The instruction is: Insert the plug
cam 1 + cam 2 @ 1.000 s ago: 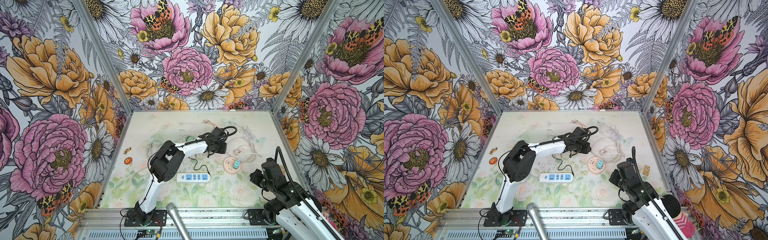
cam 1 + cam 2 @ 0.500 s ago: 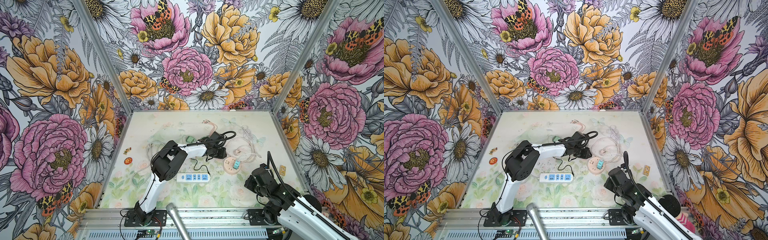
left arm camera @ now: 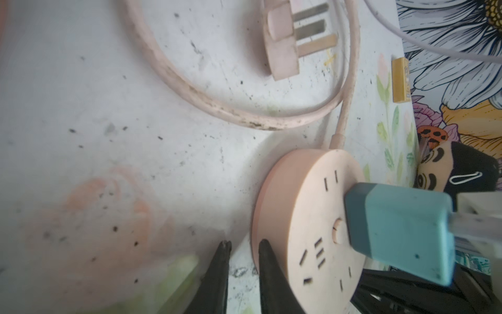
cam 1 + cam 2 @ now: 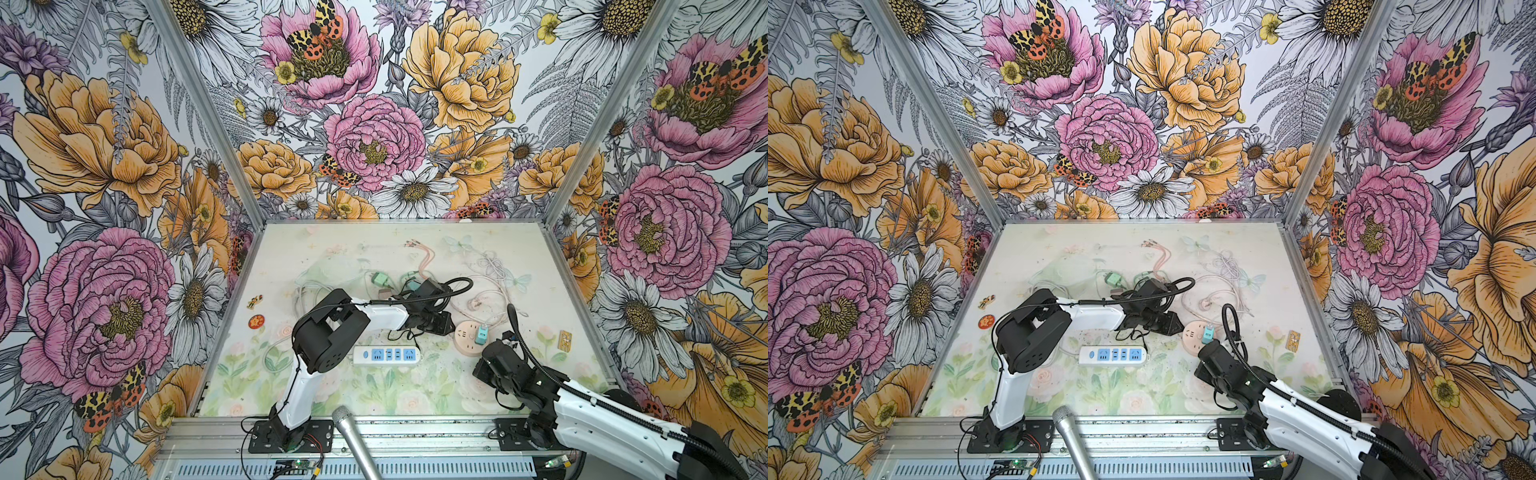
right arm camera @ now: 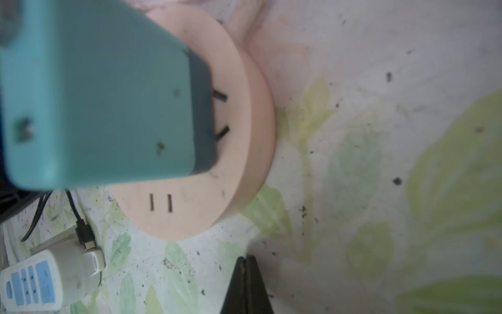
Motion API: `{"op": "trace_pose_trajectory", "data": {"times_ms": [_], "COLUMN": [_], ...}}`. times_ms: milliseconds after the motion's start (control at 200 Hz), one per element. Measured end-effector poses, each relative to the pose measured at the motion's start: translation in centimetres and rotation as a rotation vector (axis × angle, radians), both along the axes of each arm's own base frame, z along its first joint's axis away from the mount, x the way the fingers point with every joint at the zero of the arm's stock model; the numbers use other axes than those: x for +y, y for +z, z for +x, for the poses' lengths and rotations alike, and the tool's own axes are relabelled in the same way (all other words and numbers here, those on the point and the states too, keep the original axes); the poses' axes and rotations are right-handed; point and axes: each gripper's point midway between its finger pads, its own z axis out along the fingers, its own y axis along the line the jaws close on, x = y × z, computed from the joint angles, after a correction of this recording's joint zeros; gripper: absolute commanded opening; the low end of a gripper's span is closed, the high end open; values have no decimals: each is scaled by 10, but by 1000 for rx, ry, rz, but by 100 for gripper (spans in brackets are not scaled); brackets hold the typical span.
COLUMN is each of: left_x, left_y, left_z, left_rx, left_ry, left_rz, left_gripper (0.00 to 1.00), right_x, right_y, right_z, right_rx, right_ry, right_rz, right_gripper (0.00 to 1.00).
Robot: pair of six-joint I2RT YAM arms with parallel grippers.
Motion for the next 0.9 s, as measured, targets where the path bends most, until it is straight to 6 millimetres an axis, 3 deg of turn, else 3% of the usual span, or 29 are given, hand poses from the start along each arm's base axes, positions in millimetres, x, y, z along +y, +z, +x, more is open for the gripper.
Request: {"op": "trace_pose_trajectory", "data": {"times_ms": [180,475,761,901], "left_x": [-8,-6,2,24], "left_y": [2,4,34,59], "left_z": [-9,-17,-16,1], "left_rx": [9,21,-15,-68], "left_ry": [-8,-9,-3,54], "left_rz": [-11,-10,-13,12], "left_gripper": [23,22,23,24], "right_x": [-2,-24,-48,-55], "right_y": [-1,-3,-2,0], "right_z": [7,14,28,32], "right_rx": [-39,-117,-117,-110], "right_ry": [-43,-150,-211,-217], "right_rz": [8,30,-51,-78], "right_gripper": [1,0,1,1]}}
